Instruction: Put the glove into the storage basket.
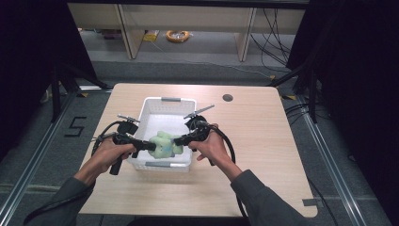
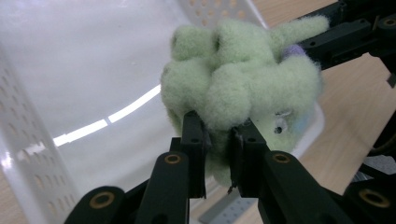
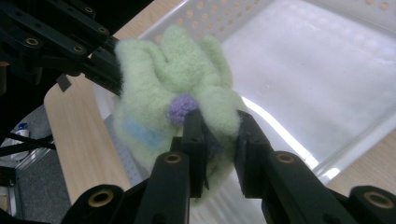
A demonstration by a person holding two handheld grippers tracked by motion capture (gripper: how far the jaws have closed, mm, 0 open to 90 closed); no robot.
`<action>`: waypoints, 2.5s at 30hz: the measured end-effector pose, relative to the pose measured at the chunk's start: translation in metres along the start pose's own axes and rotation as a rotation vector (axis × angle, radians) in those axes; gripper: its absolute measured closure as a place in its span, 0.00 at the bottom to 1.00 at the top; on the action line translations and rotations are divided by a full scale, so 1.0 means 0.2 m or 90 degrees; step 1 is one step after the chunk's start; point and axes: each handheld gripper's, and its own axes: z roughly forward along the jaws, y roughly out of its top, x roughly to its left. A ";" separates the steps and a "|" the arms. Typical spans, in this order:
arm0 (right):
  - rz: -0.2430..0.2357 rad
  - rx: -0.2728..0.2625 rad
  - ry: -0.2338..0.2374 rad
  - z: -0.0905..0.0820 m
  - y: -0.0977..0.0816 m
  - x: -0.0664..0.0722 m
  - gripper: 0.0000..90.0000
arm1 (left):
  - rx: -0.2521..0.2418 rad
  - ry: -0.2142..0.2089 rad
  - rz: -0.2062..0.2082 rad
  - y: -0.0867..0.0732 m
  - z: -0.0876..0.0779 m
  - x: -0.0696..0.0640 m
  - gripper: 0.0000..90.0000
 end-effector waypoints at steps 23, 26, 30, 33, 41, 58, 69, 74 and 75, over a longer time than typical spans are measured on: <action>0.039 0.066 -0.035 0.21 -0.04 -0.07 0.85 | 0.099 0.050 0.030 0.00 0.16 0.07 0.84; 0.038 0.075 -0.037 0.23 -0.05 -0.07 0.84 | 0.112 0.055 0.039 0.00 0.17 0.08 0.83; 0.036 0.083 -0.049 0.24 -0.05 -0.07 0.83 | 0.115 0.069 0.052 -0.01 0.19 0.07 0.82; 0.035 0.081 -0.055 0.24 -0.05 -0.07 0.82 | 0.114 0.074 0.050 -0.01 0.19 0.07 0.81; 0.009 0.081 -0.086 0.24 -0.03 -0.05 0.70 | 0.093 0.118 0.072 -0.01 0.18 0.06 0.66; -0.009 -0.001 -0.090 0.03 -0.02 -0.06 0.53 | 0.012 0.140 0.088 0.00 0.09 -0.07 0.45; -0.061 -0.045 -0.099 -0.12 -0.11 -0.02 0.47 | -0.074 0.122 0.067 -0.05 0.04 -0.16 0.35; -0.096 -0.062 -0.108 -0.21 -0.18 -0.02 0.44 | -0.088 0.097 0.068 -0.09 0.02 -0.22 0.30; -0.096 -0.062 -0.108 -0.21 -0.18 -0.02 0.44 | -0.092 0.092 0.065 -0.10 0.01 -0.23 0.30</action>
